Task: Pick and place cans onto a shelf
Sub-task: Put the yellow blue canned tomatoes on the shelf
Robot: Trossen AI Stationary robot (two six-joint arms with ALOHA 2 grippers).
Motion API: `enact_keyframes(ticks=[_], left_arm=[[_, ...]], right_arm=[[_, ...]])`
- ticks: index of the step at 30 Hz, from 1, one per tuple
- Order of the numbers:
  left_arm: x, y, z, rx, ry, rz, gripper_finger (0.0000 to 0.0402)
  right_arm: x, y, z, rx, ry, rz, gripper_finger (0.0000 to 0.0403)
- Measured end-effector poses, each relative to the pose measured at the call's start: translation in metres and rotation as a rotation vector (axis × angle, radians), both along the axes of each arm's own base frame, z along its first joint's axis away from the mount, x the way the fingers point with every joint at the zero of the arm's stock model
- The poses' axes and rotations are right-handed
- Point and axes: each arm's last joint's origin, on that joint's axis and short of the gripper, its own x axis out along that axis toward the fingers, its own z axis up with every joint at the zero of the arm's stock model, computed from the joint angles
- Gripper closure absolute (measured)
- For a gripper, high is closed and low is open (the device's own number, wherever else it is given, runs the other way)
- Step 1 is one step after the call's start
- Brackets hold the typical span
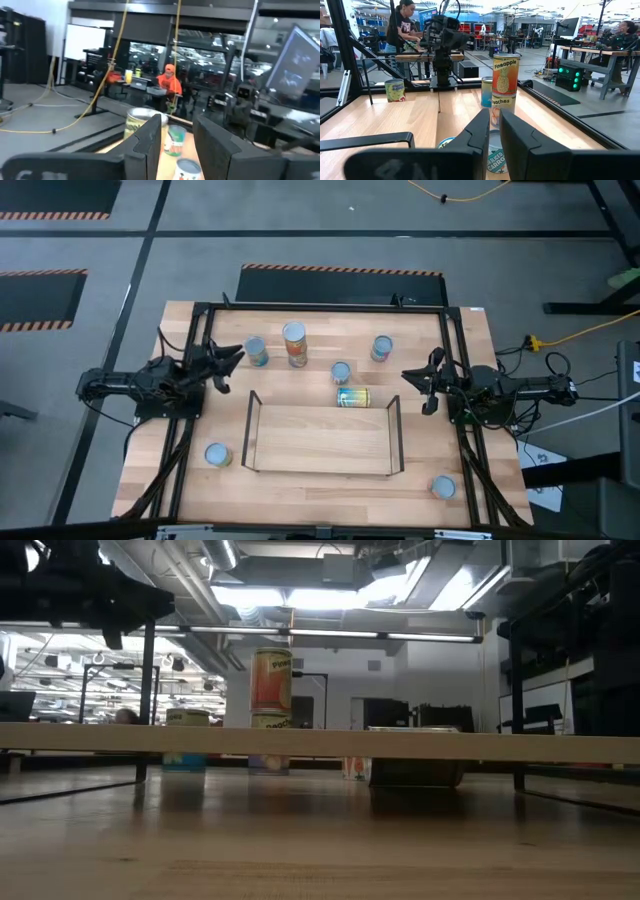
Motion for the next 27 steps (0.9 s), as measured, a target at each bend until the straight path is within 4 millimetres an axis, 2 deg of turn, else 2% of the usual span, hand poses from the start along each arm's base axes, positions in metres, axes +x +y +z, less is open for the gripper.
enact_keyframes(ticks=[6, 12, 18, 27], left_arm=[[-0.001, 0.001, 0.017, -0.020, -0.005, 0.048, 0.0296], [0.007, 0.003, 0.039, -0.032, 0.095, 0.100, 0.0296], [0.020, 0.008, 0.066, -0.033, 0.269, 0.172, 0.0296], [0.038, 0.026, 0.101, -0.036, 0.600, 0.247, 0.0296]], right_arm=[[0.000, 0.000, 0.000, 0.000, 0.000, 0.000, 0.0354], [0.000, 0.000, 0.000, 0.000, 0.000, 0.000, 0.0354], [0.000, 0.000, 0.000, -0.001, 0.000, 0.000, 0.0354], [0.000, 0.000, 0.000, -0.003, 0.000, 0.000, 0.0354]])
